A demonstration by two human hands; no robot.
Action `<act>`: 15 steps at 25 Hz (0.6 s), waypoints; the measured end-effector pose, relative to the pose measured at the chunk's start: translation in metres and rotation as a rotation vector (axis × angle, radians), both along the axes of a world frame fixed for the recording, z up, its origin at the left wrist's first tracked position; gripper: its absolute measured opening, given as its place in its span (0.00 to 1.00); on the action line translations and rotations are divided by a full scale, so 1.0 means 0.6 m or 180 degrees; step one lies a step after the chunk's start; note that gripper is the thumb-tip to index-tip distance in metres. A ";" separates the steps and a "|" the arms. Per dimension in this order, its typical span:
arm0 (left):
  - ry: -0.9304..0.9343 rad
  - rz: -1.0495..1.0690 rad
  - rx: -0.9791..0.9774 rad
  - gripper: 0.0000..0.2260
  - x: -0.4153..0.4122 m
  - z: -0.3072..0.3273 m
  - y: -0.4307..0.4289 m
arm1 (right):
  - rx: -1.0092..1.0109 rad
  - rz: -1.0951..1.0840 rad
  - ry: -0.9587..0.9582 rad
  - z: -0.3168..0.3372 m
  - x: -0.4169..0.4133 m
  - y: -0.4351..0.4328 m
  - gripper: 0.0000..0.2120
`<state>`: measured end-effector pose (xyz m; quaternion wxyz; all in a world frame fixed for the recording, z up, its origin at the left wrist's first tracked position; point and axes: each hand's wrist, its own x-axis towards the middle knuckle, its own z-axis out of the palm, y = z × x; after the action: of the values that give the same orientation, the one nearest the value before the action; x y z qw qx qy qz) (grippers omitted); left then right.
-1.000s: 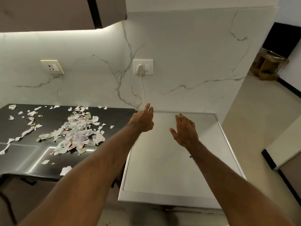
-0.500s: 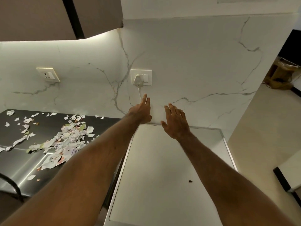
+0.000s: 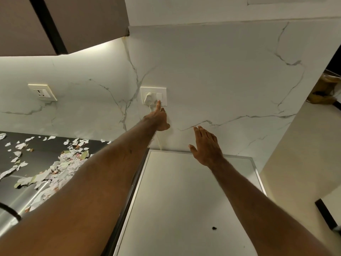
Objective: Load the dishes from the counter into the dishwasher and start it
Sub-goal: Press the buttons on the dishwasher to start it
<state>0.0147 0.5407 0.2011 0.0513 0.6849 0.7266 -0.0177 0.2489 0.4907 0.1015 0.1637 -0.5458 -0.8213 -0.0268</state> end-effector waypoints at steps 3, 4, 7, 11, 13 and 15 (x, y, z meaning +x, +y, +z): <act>0.0057 0.0072 -0.0104 0.47 0.004 -0.001 0.013 | -0.0113 -0.0035 0.0042 -0.010 0.007 0.016 0.38; 0.0050 0.0071 -0.0149 0.47 0.005 -0.003 0.014 | -0.0137 -0.0044 0.0032 -0.014 0.011 0.019 0.38; -0.0076 0.0047 -0.0150 0.48 0.000 -0.021 0.018 | -0.0185 -0.0061 0.0039 -0.022 0.019 0.023 0.38; -0.0164 -0.0107 -0.0018 0.45 -0.011 -0.045 0.004 | -0.0187 -0.0058 0.0012 -0.020 0.010 0.004 0.38; -0.0049 -0.0189 0.0008 0.42 -0.009 -0.048 -0.017 | -0.0158 -0.0051 0.0031 -0.015 0.003 -0.013 0.38; 0.0041 -0.0260 0.0031 0.41 -0.005 -0.048 -0.049 | -0.0154 -0.0021 0.0057 -0.009 -0.004 -0.033 0.38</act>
<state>0.0118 0.5110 0.1722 0.0426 0.7141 0.6984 -0.0207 0.2463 0.4712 0.0959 0.1577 -0.5526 -0.8184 -0.0026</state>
